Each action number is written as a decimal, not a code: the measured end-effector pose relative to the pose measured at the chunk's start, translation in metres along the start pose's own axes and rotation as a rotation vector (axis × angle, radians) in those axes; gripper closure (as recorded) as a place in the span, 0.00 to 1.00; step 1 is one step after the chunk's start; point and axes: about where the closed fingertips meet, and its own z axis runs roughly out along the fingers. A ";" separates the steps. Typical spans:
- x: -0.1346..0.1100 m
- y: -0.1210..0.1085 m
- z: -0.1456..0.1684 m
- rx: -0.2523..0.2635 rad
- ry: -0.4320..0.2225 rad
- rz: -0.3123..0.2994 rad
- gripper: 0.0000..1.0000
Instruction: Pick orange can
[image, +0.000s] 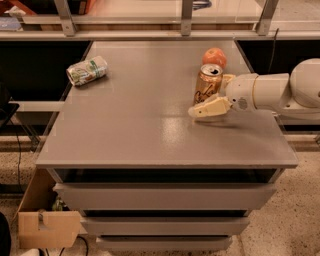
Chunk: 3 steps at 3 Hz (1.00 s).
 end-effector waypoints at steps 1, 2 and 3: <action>-0.007 -0.004 0.003 -0.015 -0.054 0.000 0.41; -0.016 -0.006 0.001 -0.026 -0.093 -0.013 0.65; -0.033 -0.007 -0.009 -0.040 -0.143 -0.038 0.88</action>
Offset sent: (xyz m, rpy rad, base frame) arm 0.0090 -0.0017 0.0277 0.1056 -0.0829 0.0528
